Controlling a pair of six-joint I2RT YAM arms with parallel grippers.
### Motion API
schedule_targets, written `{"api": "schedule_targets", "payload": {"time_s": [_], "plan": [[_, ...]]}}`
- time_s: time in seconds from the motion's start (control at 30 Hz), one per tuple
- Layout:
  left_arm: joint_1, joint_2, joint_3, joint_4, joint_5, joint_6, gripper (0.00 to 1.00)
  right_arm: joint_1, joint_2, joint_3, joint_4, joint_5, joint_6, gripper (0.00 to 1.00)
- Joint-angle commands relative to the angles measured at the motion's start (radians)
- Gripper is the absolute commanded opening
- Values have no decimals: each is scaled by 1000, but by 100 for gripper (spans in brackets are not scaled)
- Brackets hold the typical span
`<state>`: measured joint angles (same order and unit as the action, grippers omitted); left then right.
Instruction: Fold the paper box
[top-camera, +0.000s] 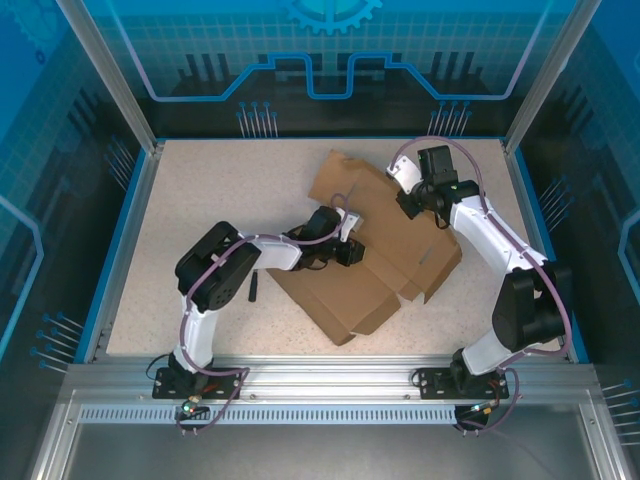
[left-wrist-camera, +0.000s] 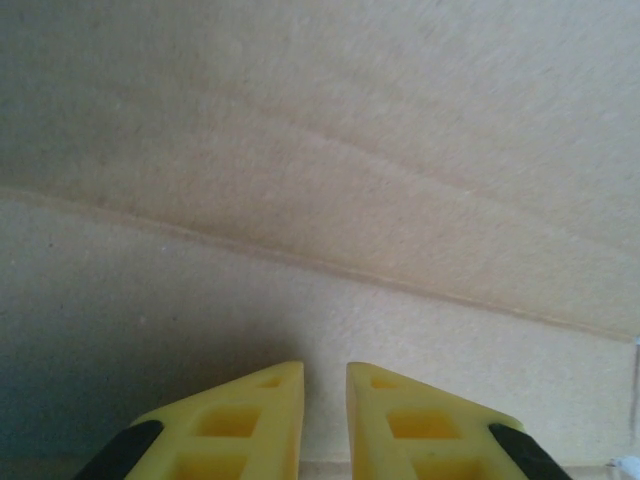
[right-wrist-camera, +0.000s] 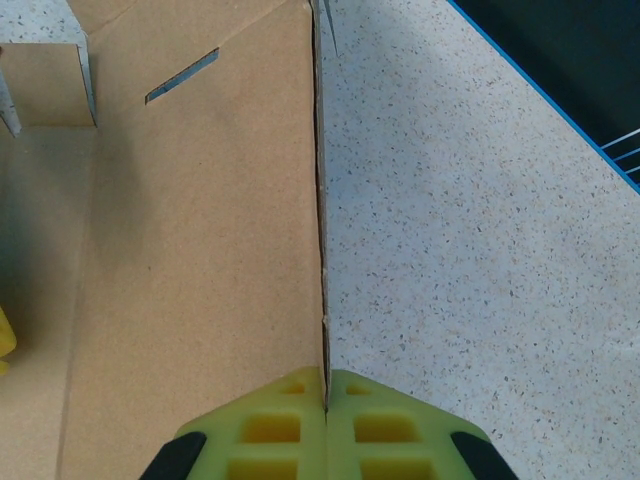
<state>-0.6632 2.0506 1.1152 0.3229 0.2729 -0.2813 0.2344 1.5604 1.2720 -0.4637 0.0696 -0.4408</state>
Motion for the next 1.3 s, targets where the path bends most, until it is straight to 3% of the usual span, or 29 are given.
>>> {"api": "schedule_targets", "payload": {"time_s": [0.0, 0.17, 0.7, 1.07, 1.27], "plan": [[-4, 28, -14, 25, -22, 13, 17, -5, 12, 38, -18, -22, 12, 0], [-6, 75, -38, 87, -33, 0, 15, 27, -6, 44, -43, -57, 61, 0], [-10, 104, -80, 192, -41, -15, 12, 378, -133, -135, 11, 342, 182, 0], [-10, 79, -86, 199, -46, -7, 12, 406, -159, -228, 89, 367, 181, 0], [-10, 43, -74, 169, -50, 7, 13, 413, -142, -204, 103, 461, 82, 0]]}}
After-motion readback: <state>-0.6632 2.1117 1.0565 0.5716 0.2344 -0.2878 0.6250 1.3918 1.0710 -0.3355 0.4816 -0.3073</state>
